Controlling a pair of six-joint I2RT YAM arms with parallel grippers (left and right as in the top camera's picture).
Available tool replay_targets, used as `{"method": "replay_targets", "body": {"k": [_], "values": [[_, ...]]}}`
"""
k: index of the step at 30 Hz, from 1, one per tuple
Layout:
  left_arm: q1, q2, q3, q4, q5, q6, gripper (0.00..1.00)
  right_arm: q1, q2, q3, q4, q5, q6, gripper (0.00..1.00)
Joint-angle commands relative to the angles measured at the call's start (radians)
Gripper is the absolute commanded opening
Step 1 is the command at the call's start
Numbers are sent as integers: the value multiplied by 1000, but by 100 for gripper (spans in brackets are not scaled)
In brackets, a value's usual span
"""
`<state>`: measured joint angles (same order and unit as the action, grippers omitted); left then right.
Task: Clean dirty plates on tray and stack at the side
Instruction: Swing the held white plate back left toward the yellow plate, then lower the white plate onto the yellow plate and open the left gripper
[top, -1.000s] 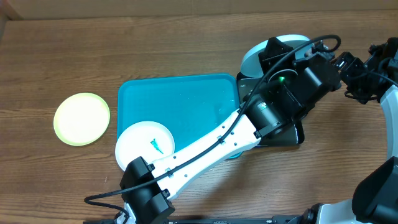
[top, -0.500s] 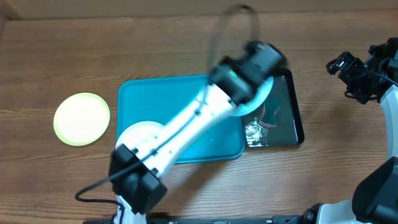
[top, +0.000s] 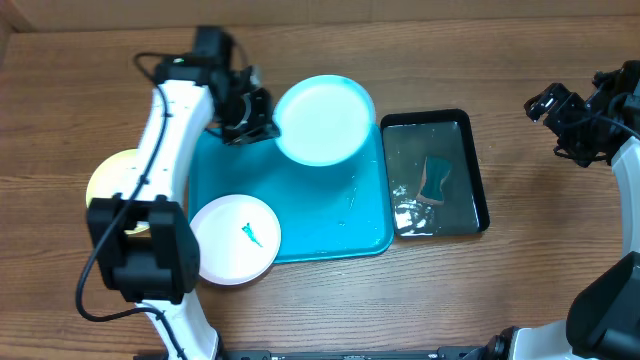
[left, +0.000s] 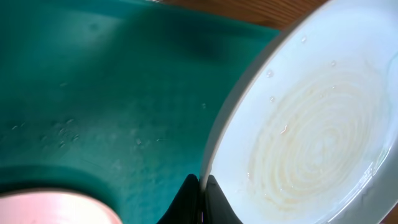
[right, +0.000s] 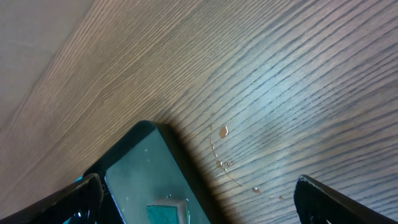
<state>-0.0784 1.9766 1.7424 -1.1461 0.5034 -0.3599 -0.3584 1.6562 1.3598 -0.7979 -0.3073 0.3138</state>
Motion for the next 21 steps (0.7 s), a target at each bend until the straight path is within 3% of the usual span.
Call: {"method": "replay_targets", "body": {"k": [1, 12, 21], "values": [[115, -2, -77, -7, 126, -42, 4, 3, -5, 14, 4, -1, 0, 100], [464, -7, -151, -76, 173, -24, 4, 3, -5, 14, 4, -1, 0, 100], [758, -10, -151, -129, 34, 0, 4, 3, -5, 14, 4, -1, 0, 100]]}}
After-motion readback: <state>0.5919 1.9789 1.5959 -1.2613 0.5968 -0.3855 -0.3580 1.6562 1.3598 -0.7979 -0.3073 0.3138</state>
